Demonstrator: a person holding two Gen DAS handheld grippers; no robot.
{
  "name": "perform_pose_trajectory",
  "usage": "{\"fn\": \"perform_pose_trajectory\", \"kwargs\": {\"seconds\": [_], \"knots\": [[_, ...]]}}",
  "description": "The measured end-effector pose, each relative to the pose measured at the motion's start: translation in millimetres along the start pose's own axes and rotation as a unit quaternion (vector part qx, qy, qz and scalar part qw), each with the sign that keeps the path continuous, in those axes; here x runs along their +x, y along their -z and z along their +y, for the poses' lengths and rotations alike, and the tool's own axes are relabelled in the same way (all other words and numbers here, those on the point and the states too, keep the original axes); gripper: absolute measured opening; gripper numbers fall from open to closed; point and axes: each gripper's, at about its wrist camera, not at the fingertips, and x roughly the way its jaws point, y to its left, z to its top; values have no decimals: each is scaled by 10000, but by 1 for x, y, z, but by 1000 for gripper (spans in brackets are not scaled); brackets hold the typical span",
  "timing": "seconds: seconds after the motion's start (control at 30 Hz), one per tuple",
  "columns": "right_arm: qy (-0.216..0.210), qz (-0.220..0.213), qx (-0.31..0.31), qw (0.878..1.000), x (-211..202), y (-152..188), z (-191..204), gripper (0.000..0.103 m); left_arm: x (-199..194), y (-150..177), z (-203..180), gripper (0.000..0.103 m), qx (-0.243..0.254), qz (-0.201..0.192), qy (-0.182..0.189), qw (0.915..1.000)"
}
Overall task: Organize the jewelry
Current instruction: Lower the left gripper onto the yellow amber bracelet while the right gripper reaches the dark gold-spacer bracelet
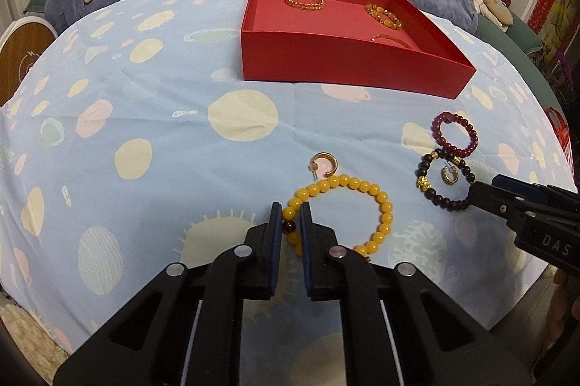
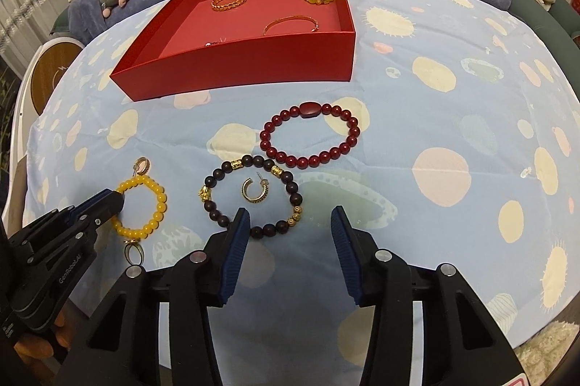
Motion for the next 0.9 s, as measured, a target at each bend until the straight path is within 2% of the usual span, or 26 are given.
{"fn": "perform_pose_trajectory", "kwargs": {"seconds": [0.1,0.33,0.47,0.5,0.9], "knots": [[5,47,9,10000,6,-3,-1,33,0,-1,2,10,-76,6,37,10000],[121,13,-99,9999,14,-6,2,26,1,-1,4,10,-104,-8,47,9999],[205,-18,-139,9997,14,-7,2,10,0,-1,4,10,-127,-5,64,9999],[191,-12,-122,9997,15,-8,1,8,0,-1,4,10,-131,-3,68,9999],[-70,-160,39,9998,-12,0,-4,8,-14,-2,2,7,-194,-71,144,9997]]}}
